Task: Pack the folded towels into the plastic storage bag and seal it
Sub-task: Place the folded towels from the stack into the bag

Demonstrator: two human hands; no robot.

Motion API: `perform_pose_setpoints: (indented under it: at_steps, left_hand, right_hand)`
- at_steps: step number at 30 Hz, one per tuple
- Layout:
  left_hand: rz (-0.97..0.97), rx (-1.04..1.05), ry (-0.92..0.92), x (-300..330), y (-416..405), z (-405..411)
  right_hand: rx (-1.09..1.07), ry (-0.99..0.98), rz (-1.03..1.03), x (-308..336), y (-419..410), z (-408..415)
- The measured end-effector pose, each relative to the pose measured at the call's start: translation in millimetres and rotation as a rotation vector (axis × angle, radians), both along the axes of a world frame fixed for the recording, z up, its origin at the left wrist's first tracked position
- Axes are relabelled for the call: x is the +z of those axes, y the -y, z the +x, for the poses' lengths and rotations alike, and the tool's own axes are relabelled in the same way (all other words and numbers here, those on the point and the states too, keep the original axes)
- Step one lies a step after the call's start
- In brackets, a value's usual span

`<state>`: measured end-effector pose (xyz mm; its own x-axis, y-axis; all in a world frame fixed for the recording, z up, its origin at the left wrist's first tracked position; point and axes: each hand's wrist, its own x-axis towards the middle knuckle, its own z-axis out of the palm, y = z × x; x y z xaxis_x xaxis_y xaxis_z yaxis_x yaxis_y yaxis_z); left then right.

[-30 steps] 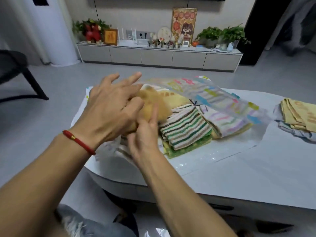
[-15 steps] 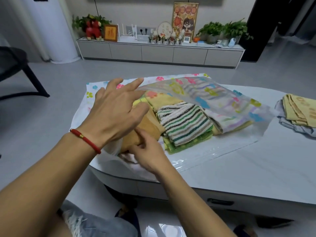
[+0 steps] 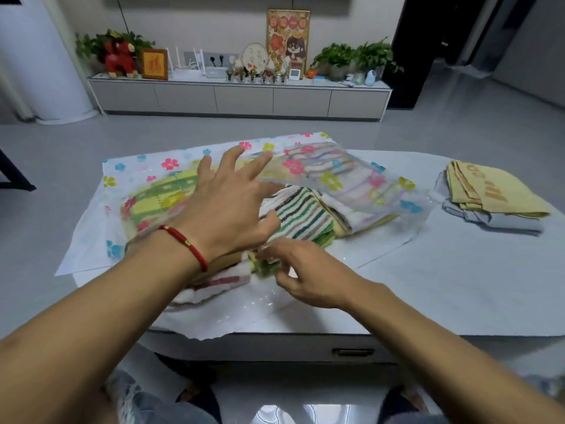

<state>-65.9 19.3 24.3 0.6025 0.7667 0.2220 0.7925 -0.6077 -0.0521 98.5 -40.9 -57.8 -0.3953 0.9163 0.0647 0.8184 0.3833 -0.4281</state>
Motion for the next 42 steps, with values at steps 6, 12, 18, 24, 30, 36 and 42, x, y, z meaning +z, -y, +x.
perform_pose_setpoints:
  at_steps: [6, 12, 18, 24, 30, 36, 42]
  left_hand:
    - [0.012, -0.116, -0.124, -2, -22, 55]
    - [0.002, -0.198, -0.199, -7, -48, 100]
    - [-0.017, -0.229, 0.013, -2, -70, 121]
    - [0.022, -0.278, 0.154, -14, -89, 130]
    - [0.031, -0.259, 0.142, -27, -102, 126]
    - [-0.009, -0.212, 0.137, -23, -99, 124]
    - [-0.091, -0.123, 0.123, -7, -81, 122]
  right_hand:
    - [-0.304, 0.302, -0.182, 22, 24, 175]
    - [-0.917, 0.346, -0.029, 9, 9, 351]
    - [-1.141, 0.303, 0.078, -26, -35, 442]
    - [-1.356, 0.216, -0.070, -54, -83, 484]
    - [-1.509, 0.106, -0.150, -50, -99, 500]
    - [-1.353, -0.149, -0.079, -18, -92, 498]
    - [-1.100, -0.702, -0.340, 33, -40, 455]
